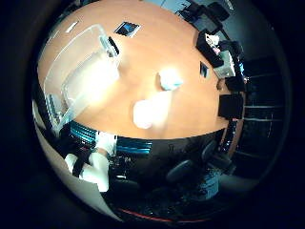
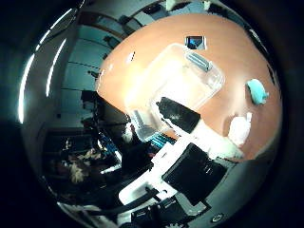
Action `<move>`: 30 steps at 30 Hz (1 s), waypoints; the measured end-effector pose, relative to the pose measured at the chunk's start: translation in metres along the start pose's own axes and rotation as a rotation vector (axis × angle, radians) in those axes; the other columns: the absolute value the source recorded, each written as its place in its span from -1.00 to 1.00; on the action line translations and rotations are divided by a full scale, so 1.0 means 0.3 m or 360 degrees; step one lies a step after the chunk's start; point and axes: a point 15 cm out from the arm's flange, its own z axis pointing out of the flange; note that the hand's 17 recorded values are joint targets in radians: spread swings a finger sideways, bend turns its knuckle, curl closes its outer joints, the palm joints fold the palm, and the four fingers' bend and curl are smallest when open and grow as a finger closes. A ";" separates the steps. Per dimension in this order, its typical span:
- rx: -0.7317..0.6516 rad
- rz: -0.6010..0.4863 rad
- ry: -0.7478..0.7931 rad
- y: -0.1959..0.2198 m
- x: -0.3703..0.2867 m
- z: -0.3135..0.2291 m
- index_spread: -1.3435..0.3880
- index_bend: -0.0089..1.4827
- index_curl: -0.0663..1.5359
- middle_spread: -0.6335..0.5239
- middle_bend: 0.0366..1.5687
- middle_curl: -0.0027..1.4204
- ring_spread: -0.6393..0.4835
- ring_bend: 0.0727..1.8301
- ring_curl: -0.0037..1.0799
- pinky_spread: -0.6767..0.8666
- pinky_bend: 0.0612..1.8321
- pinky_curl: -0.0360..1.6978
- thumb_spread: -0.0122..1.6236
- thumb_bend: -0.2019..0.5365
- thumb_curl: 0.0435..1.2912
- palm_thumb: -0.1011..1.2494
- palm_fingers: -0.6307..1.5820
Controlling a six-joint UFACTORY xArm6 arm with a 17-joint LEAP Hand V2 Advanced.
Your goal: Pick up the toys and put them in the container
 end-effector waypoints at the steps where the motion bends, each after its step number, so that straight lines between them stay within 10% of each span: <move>1: 0.0003 0.0001 0.0004 -0.003 0.003 0.000 -0.01 -0.75 -0.52 -0.18 -0.76 -0.49 0.21 -0.65 -0.67 0.42 -0.81 -0.69 0.41 -0.50 -0.66 0.05 0.01; 30: 0.0014 0.0211 0.0160 0.030 0.401 0.051 -0.01 -0.75 -0.53 -0.18 -0.75 -0.49 0.21 -0.65 -0.67 0.42 -0.80 -0.68 0.42 -0.51 -0.68 -0.05 0.00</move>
